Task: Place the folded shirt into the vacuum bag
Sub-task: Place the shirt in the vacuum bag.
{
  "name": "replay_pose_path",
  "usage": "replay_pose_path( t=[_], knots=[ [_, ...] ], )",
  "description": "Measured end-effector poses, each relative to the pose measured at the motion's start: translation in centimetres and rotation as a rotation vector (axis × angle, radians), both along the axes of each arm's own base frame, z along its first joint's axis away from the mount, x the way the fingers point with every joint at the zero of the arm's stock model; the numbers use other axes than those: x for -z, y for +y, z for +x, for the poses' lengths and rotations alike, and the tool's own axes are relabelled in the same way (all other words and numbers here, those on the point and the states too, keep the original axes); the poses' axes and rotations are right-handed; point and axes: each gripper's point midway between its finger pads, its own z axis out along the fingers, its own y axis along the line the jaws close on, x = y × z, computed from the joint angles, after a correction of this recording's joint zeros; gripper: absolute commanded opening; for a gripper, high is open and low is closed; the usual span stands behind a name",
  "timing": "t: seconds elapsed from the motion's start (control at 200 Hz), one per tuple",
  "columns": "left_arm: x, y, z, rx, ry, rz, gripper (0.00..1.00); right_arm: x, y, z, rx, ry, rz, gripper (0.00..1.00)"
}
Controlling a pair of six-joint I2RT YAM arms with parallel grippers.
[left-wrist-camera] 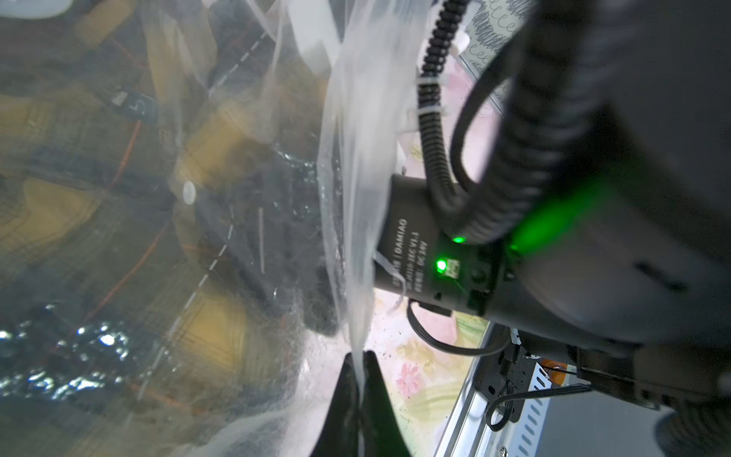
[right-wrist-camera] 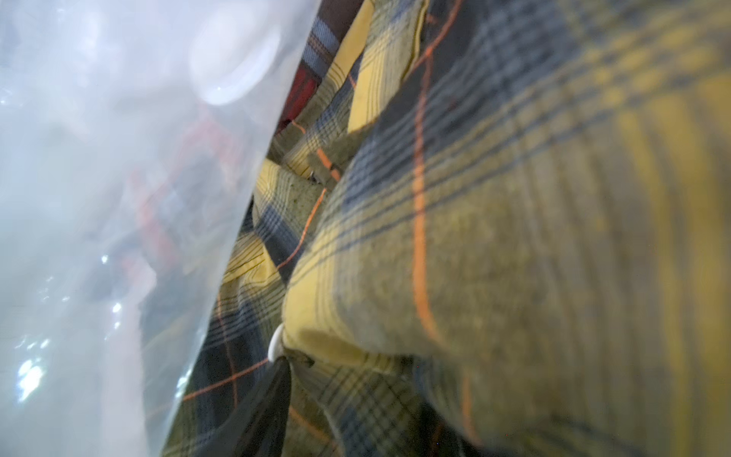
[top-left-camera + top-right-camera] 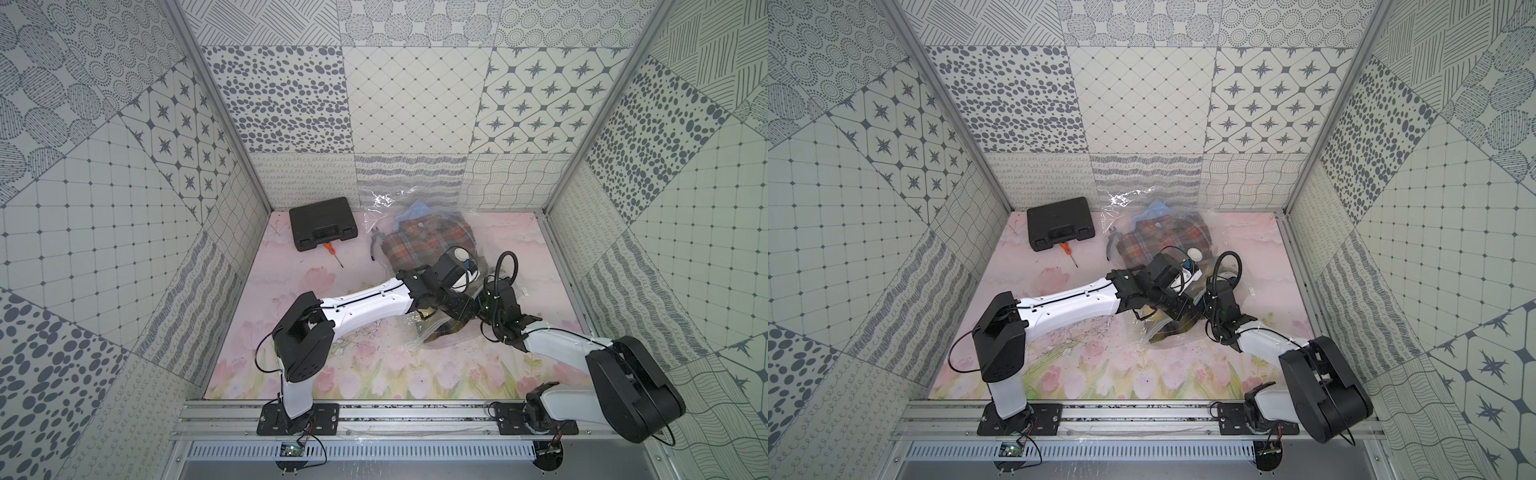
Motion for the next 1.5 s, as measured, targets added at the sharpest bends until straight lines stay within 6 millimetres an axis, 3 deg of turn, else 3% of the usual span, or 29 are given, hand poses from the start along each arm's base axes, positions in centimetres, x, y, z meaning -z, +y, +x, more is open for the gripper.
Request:
replay_pose_path(
  t=[0.2,0.35,0.49,0.67,0.855,0.99,1.095,1.321,1.501],
  knots=[
    [-1.0,-0.3,0.3,0.002,0.008,-0.026,0.00,0.7,0.5,-3.8,0.000,0.100,0.061,0.60],
    [-1.2,-0.6,0.4,0.004,0.018,-0.038,0.00,1.7,2.3,-5.3,-0.031,0.139,0.087,0.40],
    [-1.1,-0.7,0.4,0.001,0.029,-0.040,0.00,3.4,2.5,-4.6,-0.005,0.153,0.086,0.28],
    [-0.6,-0.2,0.2,-0.009,0.038,-0.031,0.00,3.5,3.5,-1.1,0.019,0.090,0.111,0.25],
    [-0.4,0.3,0.3,-0.024,0.024,-0.032,0.00,3.2,3.9,1.5,0.017,0.043,0.119,0.31],
    [-0.1,0.6,0.4,-0.031,0.025,-0.032,0.00,2.5,4.2,1.3,-0.024,0.032,0.127,0.53],
    [0.3,1.1,0.8,-0.046,0.036,-0.028,0.00,1.3,4.1,-0.3,-0.073,0.039,0.124,0.62],
    [0.2,1.3,2.1,-0.076,0.044,-0.043,0.00,-1.5,2.6,-4.7,-0.140,0.064,0.100,0.68],
    [0.6,1.2,2.1,-0.076,0.055,-0.038,0.01,-1.7,1.0,-8.1,-0.162,0.141,0.043,0.69]
  ],
)
